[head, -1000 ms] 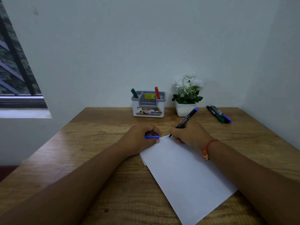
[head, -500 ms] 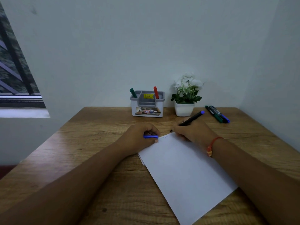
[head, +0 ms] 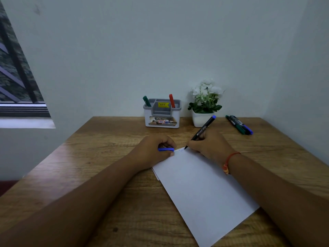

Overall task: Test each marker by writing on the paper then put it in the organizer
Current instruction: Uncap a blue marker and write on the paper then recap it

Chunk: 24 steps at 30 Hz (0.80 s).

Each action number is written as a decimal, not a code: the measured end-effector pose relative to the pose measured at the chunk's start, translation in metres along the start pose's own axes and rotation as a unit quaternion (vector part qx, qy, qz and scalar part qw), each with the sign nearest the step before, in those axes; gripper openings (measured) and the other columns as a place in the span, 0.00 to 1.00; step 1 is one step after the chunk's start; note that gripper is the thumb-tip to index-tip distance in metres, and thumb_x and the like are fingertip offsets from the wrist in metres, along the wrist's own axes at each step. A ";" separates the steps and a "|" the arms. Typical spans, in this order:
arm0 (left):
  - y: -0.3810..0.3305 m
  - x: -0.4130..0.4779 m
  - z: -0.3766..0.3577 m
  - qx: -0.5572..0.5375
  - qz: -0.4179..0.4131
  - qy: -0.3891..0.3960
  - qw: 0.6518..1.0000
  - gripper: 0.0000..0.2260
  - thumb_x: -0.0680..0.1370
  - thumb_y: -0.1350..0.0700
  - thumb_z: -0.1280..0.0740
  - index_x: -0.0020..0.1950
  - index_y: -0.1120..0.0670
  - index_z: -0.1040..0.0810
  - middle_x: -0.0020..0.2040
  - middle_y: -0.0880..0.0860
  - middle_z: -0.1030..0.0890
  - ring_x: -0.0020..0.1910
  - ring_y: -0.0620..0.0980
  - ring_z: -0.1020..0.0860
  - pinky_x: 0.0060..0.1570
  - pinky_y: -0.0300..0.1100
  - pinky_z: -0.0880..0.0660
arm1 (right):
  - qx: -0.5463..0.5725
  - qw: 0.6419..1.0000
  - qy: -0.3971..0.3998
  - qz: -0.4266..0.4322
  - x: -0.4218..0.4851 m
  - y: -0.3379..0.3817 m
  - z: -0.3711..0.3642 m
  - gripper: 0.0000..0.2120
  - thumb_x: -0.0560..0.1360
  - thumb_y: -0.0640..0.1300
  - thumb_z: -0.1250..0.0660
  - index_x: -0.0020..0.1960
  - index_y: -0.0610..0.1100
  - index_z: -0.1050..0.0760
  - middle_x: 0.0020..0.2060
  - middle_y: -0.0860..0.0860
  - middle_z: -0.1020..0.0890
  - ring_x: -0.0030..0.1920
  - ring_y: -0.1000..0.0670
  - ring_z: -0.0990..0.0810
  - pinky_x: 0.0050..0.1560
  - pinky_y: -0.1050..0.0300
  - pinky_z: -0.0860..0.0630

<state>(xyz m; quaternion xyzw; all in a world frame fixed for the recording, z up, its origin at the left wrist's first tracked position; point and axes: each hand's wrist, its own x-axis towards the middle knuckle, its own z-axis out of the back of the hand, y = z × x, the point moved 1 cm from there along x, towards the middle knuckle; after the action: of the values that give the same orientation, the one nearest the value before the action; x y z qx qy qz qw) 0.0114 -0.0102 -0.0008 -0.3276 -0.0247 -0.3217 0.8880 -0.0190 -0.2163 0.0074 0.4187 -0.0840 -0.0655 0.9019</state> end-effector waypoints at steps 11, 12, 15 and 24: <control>0.002 0.001 -0.001 0.000 -0.005 0.001 1.000 0.09 0.74 0.54 0.28 0.53 0.46 0.19 0.51 0.42 0.19 0.51 0.40 0.23 0.52 0.32 0.26 | -0.007 0.999 -0.039 0.010 0.001 -0.005 -0.004 0.07 0.71 0.47 0.25 0.40 0.44 0.17 0.32 0.51 0.17 0.33 0.53 0.21 0.36 0.58 0.25; 0.002 0.001 -0.001 0.001 -0.006 0.001 1.000 0.09 0.74 0.54 0.28 0.53 0.46 0.19 0.51 0.42 0.19 0.51 0.40 0.23 0.52 0.32 0.25 | -0.001 0.999 -0.039 0.009 0.001 -0.005 -0.004 0.06 0.71 0.47 0.25 0.40 0.44 0.17 0.33 0.51 0.17 0.33 0.53 0.21 0.36 0.58 0.25; 0.002 0.002 -0.001 -0.003 -0.002 -0.002 1.000 0.09 0.73 0.54 0.27 0.53 0.46 0.19 0.51 0.43 0.19 0.50 0.40 0.23 0.52 0.33 0.25 | 0.013 1.000 -0.023 0.005 0.002 -0.007 -0.003 0.06 0.72 0.47 0.25 0.42 0.45 0.17 0.33 0.51 0.17 0.34 0.53 0.20 0.35 0.59 0.26; 0.004 0.002 -0.002 0.001 -0.010 0.000 1.000 0.09 0.74 0.54 0.28 0.53 0.46 0.19 0.51 0.42 0.19 0.49 0.38 0.23 0.51 0.31 0.25 | 0.009 1.000 -0.016 0.005 0.002 -0.007 -0.002 0.05 0.72 0.47 0.26 0.42 0.45 0.18 0.33 0.51 0.18 0.35 0.53 0.21 0.34 0.60 0.29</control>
<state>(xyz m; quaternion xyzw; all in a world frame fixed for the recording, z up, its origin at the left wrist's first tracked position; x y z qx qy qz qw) 0.0148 -0.0104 -0.0041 -0.3261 -0.0278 -0.3303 0.8853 -0.0168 -0.2192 0.0011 0.4256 -0.1012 -0.0673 0.8967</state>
